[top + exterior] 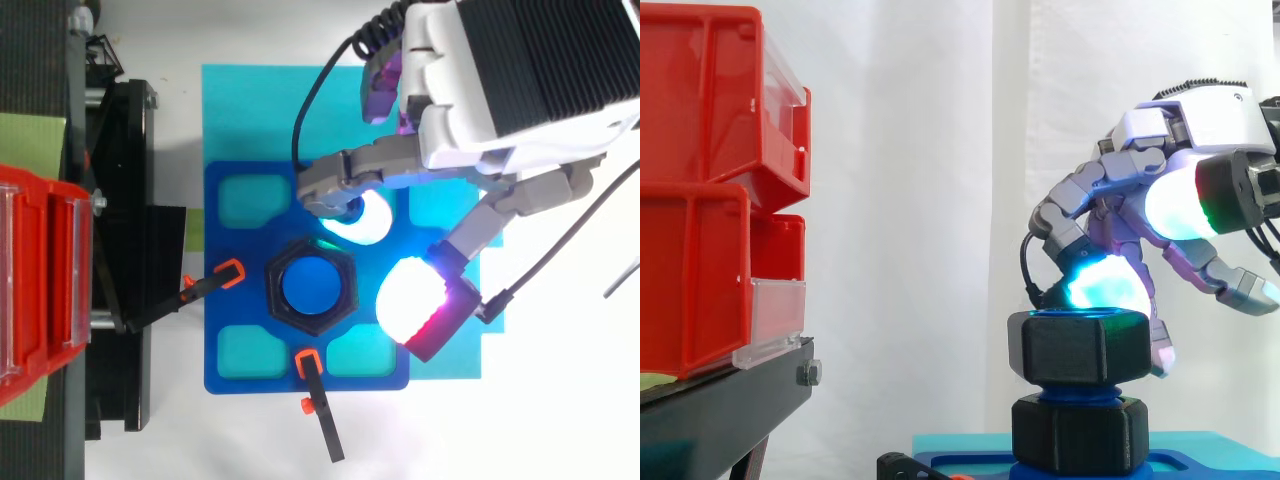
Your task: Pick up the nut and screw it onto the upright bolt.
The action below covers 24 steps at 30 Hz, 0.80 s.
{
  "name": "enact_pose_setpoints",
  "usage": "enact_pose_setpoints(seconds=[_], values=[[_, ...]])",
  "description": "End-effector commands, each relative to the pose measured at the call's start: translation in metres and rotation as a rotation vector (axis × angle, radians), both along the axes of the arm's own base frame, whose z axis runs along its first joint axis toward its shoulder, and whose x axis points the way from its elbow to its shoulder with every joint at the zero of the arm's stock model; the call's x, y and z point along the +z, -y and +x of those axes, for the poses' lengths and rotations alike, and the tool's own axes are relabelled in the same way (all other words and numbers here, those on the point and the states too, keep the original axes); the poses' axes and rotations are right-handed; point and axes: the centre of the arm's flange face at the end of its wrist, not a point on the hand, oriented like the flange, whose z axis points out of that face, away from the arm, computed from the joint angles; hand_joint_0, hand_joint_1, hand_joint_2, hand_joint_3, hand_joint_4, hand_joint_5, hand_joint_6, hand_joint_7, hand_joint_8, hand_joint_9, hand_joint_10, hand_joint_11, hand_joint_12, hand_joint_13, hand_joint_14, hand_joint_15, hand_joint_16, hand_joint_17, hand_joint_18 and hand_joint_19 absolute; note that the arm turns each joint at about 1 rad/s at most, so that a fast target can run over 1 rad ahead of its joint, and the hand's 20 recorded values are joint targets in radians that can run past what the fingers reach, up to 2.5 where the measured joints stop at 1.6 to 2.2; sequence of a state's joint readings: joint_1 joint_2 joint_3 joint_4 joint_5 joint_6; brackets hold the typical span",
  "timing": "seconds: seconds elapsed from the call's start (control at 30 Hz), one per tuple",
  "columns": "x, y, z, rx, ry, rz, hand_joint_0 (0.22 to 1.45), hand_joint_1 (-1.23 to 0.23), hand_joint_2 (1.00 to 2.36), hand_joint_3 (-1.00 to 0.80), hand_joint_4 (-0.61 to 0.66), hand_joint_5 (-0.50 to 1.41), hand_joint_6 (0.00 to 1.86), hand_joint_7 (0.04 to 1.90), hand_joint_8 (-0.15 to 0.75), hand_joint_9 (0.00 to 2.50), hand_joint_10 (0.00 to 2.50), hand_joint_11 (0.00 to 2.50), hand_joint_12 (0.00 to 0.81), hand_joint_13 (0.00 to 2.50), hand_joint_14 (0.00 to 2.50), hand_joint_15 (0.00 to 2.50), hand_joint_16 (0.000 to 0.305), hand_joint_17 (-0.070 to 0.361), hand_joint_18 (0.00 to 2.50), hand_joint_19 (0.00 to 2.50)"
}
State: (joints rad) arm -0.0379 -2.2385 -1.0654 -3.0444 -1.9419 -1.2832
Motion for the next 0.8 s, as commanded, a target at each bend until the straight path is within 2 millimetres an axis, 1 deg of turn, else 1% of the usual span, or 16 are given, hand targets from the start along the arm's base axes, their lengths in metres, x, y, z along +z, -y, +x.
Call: enact_pose_setpoints(seconds=[0.0, 0.03, 0.17, 0.2, 0.3, 0.33, 0.4, 0.43, 0.47, 0.5, 0.53, 0.57, 0.67, 0.7, 0.73, 0.77], values=[[0.011, 0.003, -0.001, -0.002, -0.014, -0.016, 0.52, -0.31, 1.0, -0.5, 0.06, 0.1, 0.5, 1.35, 0.266, 2.11, 0.02, 0.43, 0.24, 1.51, 0.01, 0.16, 0.02, 0.044, 1.05, 0.34], [0.014, 0.003, 0.0, -0.002, -0.012, -0.016, 0.52, -0.31, 1.0, -0.5, 0.07, 0.09, 0.5, 1.35, 0.266, 2.11, 0.02, 0.43, 0.241, 1.51, 0.01, 0.17, 0.02, 0.044, 1.04, 0.34], [0.036, 0.006, 0.004, -0.007, 0.008, -0.014, 0.51, -0.31, 1.0, -0.5, 0.19, 0.03, 0.51, 1.12, 0.279, 1.86, 0.01, 0.36, 0.26, 1.38, 0.01, 0.18, 0.024, 0.053, 0.97, 0.34], [0.046, 0.007, 0.006, -0.009, 0.023, -0.013, 0.51, -0.31, 1.0, -0.5, 0.21, 0.01, 0.51, 1.04, 0.29, 1.82, 0.01, 0.35, 0.267, 1.33, 0.01, 0.18, 0.026, 0.058, 0.94, 0.36], [0.064, 0.008, 0.009, -0.009, 0.046, -0.013, 0.5, -0.31, 1.0, -0.5, 0.24, -0.03, 0.5, 0.95, 0.283, 1.68, 0.01, 0.32, 0.285, 1.2, 0.01, 0.16, 0.03, 0.068, 0.88, 0.37], [0.066, 0.007, 0.009, -0.008, 0.049, -0.013, 0.5, -0.31, 1.0, -0.5, 0.24, -0.04, 0.5, 0.92, 0.27, 1.63, 0.01, 0.31, 0.29, 1.16, 0.01, 0.15, 0.032, 0.071, 0.85, 0.37], [0.068, 0.008, 0.01, -0.011, 0.055, -0.013, 0.5, -0.32, 1.0, -0.5, 0.22, -0.06, 0.5, 0.77, 0.254, 1.46, 0.0, 0.14, 0.291, 1.04, 0.0, 0.11, 0.034, 0.076, 0.78, 0.36], [0.069, 0.007, 0.01, -0.009, 0.059, -0.012, 0.49, -0.32, 1.0, -0.5, 0.22, -0.06, 0.5, 0.74, 0.253, 1.42, 0.0, 0.07, 0.283, 0.98, 0.0, 0.07, 0.034, 0.077, 0.76, 0.36], [0.069, 0.005, 0.011, -0.008, 0.063, -0.01, 0.49, -0.31, 1.0, -0.5, 0.22, -0.06, 0.5, 0.71, 0.233, 1.3, 0.0, 0.0, 0.275, 0.93, 0.0, 0.03, 0.035, 0.078, 0.71, 0.34], [0.068, 0.003, 0.013, -0.007, 0.068, 0.001, 0.48, -0.3, 1.0, -0.5, 0.21, -0.07, 0.5, 0.66, 0.2, 0.99, 0.0, 0.0, 0.273, 0.74, 0.0, 0.0, 0.036, 0.081, 0.58, 0.27], [0.068, 0.002, 0.013, -0.005, 0.067, 0.005, 0.48, -0.3, 1.0, -0.5, 0.21, -0.08, 0.5, 0.65, 0.2, 0.9, 0.0, 0.0, 0.284, 0.69, 0.0, 0.0, 0.037, 0.082, 0.53, 0.24], [0.066, -0.001, 0.014, -0.002, 0.064, 0.014, 0.47, -0.29, 1.0, -0.5, 0.19, -0.09, 0.5, 0.61, 0.191, 0.72, 0.0, 0.0, 0.298, 0.58, 0.0, 0.0, 0.038, 0.085, 0.41, 0.15], [0.062, -0.007, 0.015, 0.0, 0.067, 0.031, 0.46, -0.29, 1.0, -0.5, 0.17, -0.12, 0.5, 0.57, 0.182, 0.53, 0.0, 0.0, 0.31, 0.42, 0.0, 0.0, 0.038, 0.084, 0.17, 0.03], [0.057, -0.009, 0.016, -0.001, 0.065, 0.034, 0.46, -0.29, 1.0, -0.5, 0.16, -0.13, 0.5, 0.57, 0.177, 0.49, 0.0, 0.0, 0.31, 0.37, 0.0, 0.0, 0.038, 0.085, 0.11, 0.01], [0.057, -0.009, 0.016, -0.001, 0.065, 0.034, 0.46, -0.29, 1.0, -0.5, 0.15, -0.13, 0.5, 0.56, 0.175, 0.45, 0.0, 0.0, 0.31, 0.35, 0.0, 0.0, 0.038, 0.085, 0.08, 0.0], [0.049, -0.014, 0.016, -0.008, 0.049, 0.043, 0.46, -0.29, 1.0, -0.5, 0.14, -0.14, 0.5, 0.55, 0.173, 0.42, 0.0, 0.0, 0.313, 0.31, 0.0, 0.0, 0.038, 0.086, 0.02, 0.0]])
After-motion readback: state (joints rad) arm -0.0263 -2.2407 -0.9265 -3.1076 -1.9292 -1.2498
